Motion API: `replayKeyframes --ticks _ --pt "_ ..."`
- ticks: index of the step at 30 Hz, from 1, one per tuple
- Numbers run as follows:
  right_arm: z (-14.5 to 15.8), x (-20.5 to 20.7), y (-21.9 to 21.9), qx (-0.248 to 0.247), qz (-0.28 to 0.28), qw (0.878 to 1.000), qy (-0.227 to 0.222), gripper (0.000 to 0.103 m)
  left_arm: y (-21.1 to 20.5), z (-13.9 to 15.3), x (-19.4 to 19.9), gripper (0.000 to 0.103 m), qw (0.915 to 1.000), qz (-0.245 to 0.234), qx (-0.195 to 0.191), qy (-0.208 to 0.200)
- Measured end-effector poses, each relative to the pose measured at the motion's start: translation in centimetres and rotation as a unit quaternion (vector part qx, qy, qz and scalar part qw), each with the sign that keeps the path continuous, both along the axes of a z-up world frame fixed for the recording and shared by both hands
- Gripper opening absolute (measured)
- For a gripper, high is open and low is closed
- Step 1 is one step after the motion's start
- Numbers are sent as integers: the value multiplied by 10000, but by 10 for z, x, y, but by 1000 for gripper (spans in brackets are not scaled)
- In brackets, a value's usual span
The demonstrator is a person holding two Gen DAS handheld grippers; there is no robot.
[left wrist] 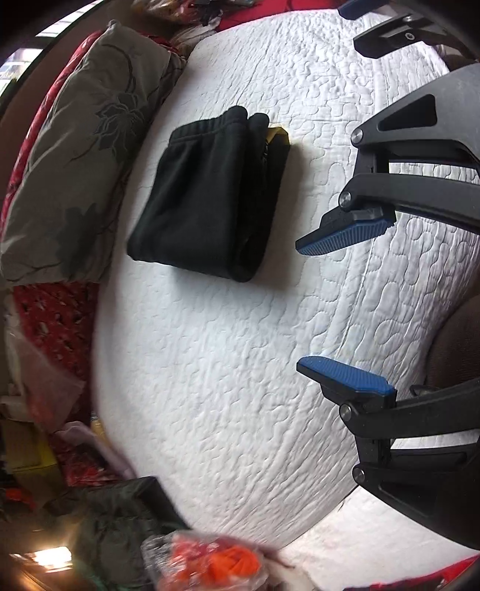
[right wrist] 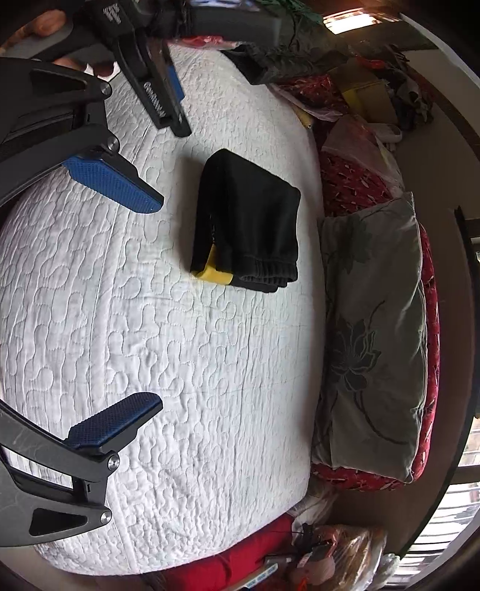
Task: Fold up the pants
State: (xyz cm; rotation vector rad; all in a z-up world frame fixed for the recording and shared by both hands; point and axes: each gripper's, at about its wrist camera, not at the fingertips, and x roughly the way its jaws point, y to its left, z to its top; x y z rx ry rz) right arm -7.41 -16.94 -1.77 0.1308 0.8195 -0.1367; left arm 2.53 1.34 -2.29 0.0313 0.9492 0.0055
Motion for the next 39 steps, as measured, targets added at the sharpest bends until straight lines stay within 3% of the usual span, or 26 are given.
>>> replayKeyframes --ticks 8,22,39 --pt "2 -10 -18 93 -216 9997 -110 99 -25 2 -8 56 9994 -343 43 75" --pt "-6 -12 -22 124 -225 9996 -121 99 -47 -1 -12 56 9980 -535 337 -18" --pt "-9 -8 -34 188 -364 9991 -83 99 -55 -2 -14 56 9959 -873 233 12"
